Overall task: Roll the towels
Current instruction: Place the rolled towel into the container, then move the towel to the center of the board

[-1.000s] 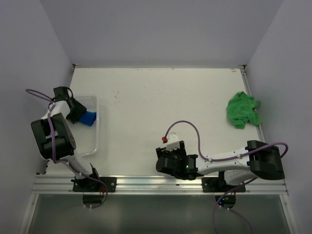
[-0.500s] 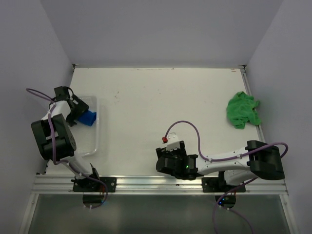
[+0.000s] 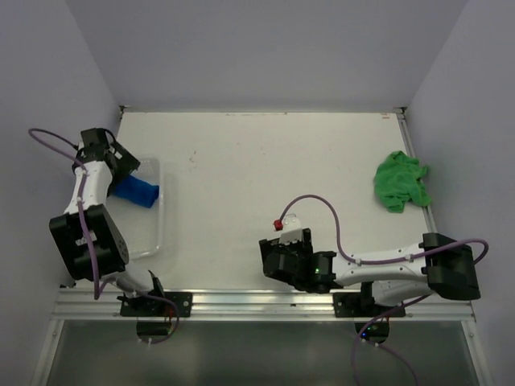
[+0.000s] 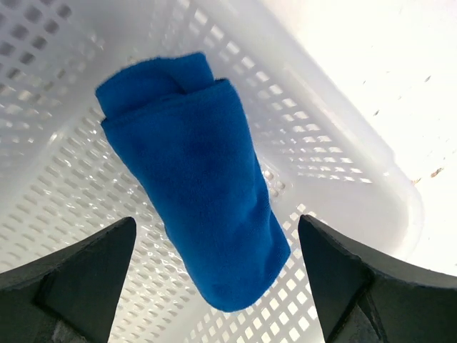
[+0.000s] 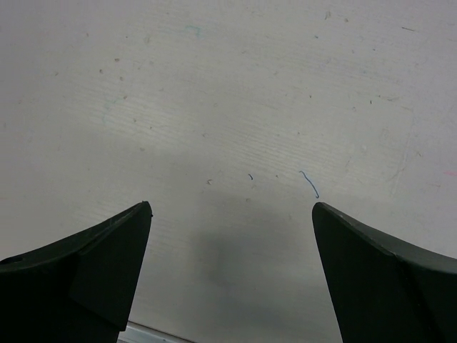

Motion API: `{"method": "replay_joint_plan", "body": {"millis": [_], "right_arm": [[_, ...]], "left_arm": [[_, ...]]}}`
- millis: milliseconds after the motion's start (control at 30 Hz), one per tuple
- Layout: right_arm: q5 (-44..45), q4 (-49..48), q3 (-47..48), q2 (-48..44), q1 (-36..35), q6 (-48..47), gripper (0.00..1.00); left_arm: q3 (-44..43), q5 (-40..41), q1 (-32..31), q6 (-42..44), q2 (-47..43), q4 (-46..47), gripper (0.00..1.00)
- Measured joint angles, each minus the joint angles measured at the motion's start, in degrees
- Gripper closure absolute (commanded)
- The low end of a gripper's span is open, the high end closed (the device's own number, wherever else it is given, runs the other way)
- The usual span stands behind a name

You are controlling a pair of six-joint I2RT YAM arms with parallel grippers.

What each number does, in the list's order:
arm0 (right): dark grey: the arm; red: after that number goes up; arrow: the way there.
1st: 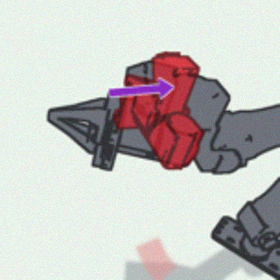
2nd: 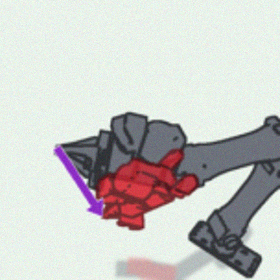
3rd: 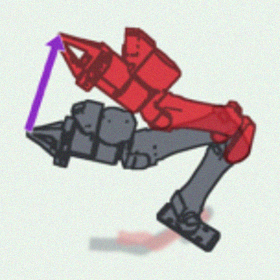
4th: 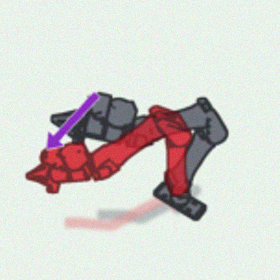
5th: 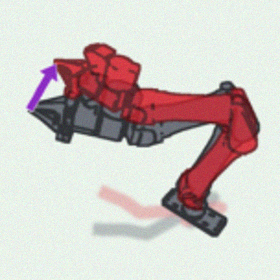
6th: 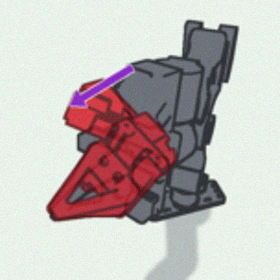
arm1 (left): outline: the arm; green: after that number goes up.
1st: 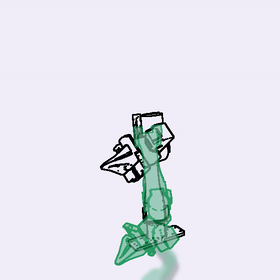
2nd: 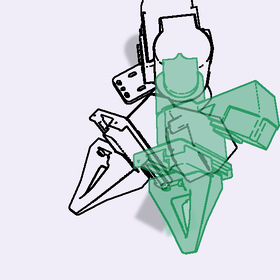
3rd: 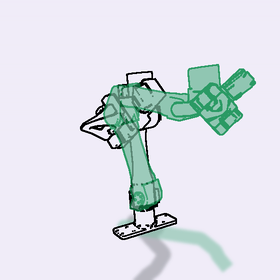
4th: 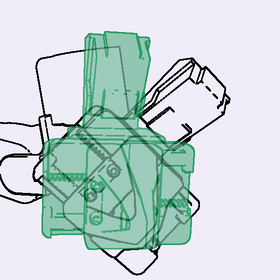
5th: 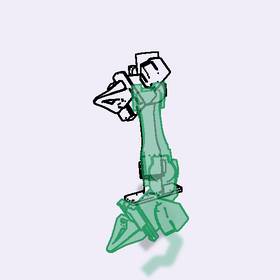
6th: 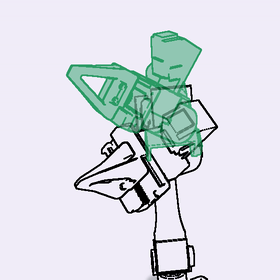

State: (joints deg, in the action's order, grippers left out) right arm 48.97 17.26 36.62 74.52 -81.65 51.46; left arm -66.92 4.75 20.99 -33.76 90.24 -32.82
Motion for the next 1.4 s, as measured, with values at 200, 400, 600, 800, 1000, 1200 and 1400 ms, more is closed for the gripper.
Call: {"method": "replay_joint_plan", "body": {"millis": [200, 400, 600, 800, 1000, 1200, 1400], "right_arm": [[-0.8, 1.2, 0.0, -4.1, 4.4, -1.6, 0.02], [-2.6, 4.4, 2.8, -7.6, 18.8, -7.2, 0.03], [-5.2, 5.7, 8.2, -8.9, 39.8, -14.4, 0.10], [-8.9, 6.6, 12.5, -6.8, 60.5, -16.6, 0.25], [-12.4, 8.0, 12.5, -3.2, 74.4, -16.5, 0.32], [-16.5, 6.9, 12.5, 3.5, 82.1, -16.6, 0.34], [-19.0, 4.0, 12.8, 11.6, 85.0, -17.1, 0.44]], "left_arm": [[-5.1, 10.7, -11.8, 3.3, -5.0, -1.2, 0.00], [-8.8, 15.0, -26.1, 7.0, -15.2, 0.7, 0.00], [-9.3, 17.7, -36.9, 11.2, -22.5, 4.6, 0.00], [-3.1, 18.1, -43.1, 15.5, -23.0, 10.1, 0.00], [8.4, 18.6, -45.8, 17.5, -23.1, 14.9, 0.00], [11.5, 18.7, -45.9, 18.4, -23.6, 17.4, 0.01], [11.5, 21.7, -45.9, 18.4, -23.7, 18.6, 0.00]]}}
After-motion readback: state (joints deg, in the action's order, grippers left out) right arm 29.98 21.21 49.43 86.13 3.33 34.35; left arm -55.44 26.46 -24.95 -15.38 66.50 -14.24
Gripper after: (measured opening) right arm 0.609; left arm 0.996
